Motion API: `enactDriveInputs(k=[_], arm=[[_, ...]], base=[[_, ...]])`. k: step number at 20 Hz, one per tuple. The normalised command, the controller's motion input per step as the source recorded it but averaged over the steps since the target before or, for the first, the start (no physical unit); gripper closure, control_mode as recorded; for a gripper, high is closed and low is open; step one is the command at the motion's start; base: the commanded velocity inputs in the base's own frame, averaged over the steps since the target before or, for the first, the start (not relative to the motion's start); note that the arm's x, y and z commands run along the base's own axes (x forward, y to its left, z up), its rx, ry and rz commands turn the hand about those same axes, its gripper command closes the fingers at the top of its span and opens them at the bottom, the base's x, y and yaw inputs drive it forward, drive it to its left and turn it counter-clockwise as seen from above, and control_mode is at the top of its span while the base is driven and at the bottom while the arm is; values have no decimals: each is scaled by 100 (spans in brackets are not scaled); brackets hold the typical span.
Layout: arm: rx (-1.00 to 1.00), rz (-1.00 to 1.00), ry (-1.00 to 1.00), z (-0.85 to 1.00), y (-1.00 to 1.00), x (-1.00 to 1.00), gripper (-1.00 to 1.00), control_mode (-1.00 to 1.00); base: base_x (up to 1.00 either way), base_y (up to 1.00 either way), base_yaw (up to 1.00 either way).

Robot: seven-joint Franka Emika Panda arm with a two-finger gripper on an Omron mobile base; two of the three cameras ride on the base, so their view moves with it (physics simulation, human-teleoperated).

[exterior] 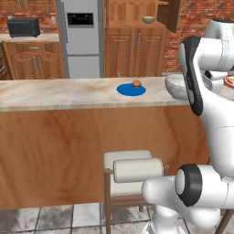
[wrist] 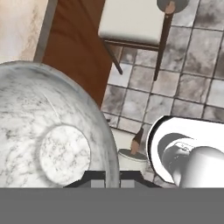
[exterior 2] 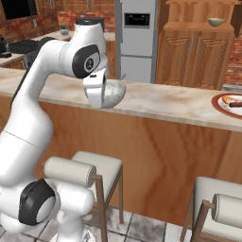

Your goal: Take the smaller bowl and place it next to the appetizer plate on the dining counter , and place the larger bowl next to the plate with cooked food.

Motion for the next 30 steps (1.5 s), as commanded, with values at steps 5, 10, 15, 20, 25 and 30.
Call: enactDriveInputs(k=[5,10,15,20,25,30], arm=[[0,2,0,9,-4,38,100,-100],[0,0,0,-1,-8,46,100,-100],[0,1,0,-21,-9,47,100,-100],[0,6,0,-28,0,50,100,-100],[0,9,0,-16,0,51,100,-100],[0,7,0,-23,0,50,100,-100]], base=[[0,0,0],[0,0,0],[0,0,0],[0,0,0],[0,0,0],[0,0,0]])
